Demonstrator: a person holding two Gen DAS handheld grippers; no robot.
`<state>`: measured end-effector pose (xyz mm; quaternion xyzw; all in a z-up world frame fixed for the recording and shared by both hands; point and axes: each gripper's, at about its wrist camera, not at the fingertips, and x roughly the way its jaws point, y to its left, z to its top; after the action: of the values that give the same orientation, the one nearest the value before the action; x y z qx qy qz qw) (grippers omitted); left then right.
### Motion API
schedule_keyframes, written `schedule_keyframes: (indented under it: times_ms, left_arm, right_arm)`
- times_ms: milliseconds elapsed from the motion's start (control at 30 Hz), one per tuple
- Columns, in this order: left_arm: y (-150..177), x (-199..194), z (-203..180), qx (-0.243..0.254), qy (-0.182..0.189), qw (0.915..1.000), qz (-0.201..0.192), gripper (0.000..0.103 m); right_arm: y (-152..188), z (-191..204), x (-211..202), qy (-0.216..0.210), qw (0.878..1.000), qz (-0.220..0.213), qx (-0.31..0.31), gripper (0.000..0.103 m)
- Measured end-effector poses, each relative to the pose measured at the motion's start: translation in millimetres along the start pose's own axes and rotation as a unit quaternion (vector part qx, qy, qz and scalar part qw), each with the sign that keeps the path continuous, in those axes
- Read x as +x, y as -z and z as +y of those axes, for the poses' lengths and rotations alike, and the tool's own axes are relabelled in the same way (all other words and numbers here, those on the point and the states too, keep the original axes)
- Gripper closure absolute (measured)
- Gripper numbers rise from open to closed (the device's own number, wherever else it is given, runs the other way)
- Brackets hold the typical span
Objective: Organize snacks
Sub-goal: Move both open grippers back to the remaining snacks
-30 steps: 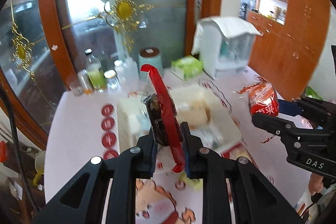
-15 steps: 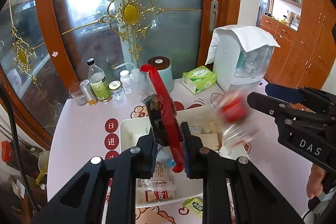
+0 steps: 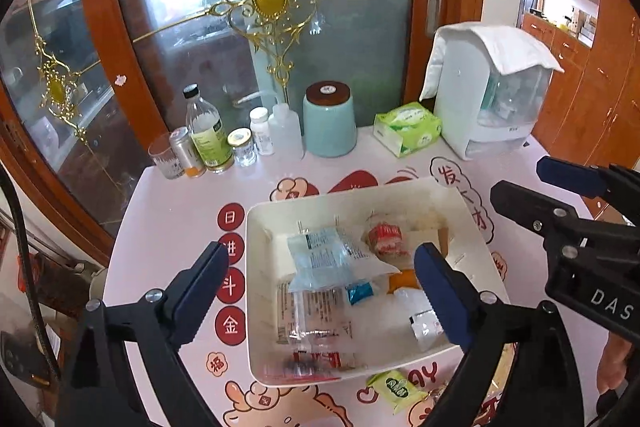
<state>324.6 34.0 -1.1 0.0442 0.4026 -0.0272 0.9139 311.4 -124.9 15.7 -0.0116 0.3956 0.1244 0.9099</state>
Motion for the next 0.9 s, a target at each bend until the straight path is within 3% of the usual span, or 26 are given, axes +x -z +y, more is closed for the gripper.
schedule_keyframes:
  times_ms: [433,900]
  left_arm:
    - [23,-16,-2,-0.015,0.013,0.9997,0.010,0.009]
    - [57,-72,-13,-0.014,0.052,0.9985,-0.012,0.009]
  right_arm:
    - [28,2,-25,0.011,1.000,0.008,0.017,0.044]
    - [80,-1,-103,0.052,0.997,-0.025,0.051,0.044]
